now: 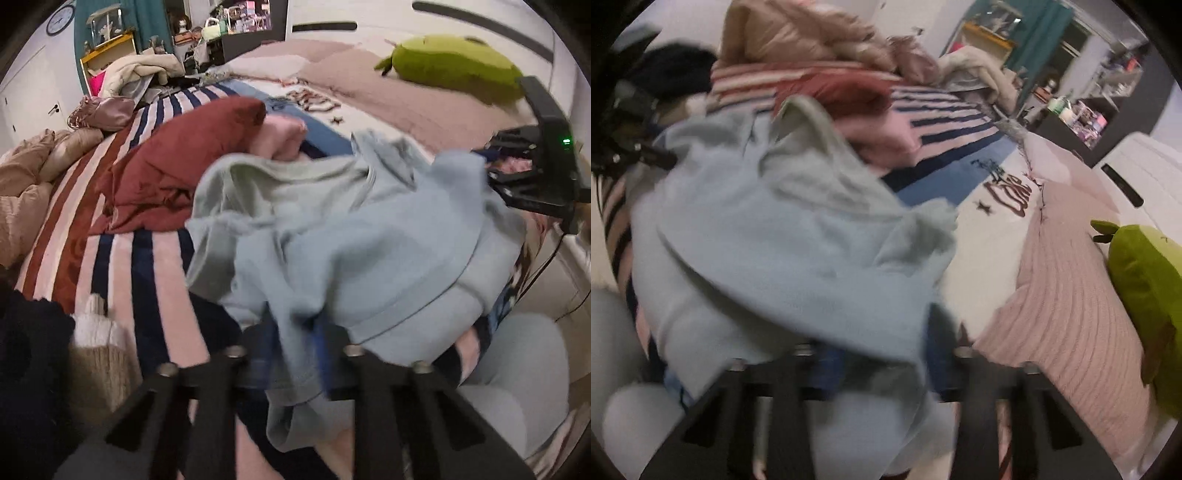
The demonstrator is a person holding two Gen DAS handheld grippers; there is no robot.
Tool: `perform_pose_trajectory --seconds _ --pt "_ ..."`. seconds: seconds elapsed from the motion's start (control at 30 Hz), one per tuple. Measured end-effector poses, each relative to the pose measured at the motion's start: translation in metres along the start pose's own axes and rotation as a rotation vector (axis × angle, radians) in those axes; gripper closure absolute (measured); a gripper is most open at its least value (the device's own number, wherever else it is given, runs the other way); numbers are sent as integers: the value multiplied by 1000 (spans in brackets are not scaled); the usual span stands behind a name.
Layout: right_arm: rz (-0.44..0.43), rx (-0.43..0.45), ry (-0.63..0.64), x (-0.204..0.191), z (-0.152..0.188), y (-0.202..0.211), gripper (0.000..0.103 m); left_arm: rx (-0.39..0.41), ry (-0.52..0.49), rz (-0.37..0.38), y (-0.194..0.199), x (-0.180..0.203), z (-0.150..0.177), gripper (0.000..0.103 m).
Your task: Fold small clothes
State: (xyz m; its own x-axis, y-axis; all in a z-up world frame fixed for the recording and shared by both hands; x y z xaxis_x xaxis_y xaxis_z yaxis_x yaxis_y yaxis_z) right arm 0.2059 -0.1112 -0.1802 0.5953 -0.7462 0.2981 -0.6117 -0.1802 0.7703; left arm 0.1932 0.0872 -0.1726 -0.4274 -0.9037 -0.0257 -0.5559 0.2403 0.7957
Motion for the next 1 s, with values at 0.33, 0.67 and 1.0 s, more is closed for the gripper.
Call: perform_pose_trajectory --seconds 0.33,0.67,1.0 --pt "-15 -6 -142 68 -53 -32 103 57 217 72 -14 -48 -62 91" --pt "-283 -47 -294 84 -49 -68 52 25 139 120 -37 -52 -75 49" --pt "-423 -19 -304 69 -33 -61 34 37 61 162 -24 -43 -60 26"
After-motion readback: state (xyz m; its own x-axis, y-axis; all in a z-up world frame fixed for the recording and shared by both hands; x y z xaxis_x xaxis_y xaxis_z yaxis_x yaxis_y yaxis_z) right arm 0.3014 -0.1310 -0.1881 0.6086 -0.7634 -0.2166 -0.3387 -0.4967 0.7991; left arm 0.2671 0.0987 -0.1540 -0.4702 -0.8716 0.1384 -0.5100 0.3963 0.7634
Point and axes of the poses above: each gripper's, at about its wrist camera, not at the fingertips, and y roughly against the way its jaws point, x to its right, z to its underside, the point moved 4 cm from there along -y, roughly the way its jaws point, and after that the axes turned 1 degree about -y, right-handed, at the moved point
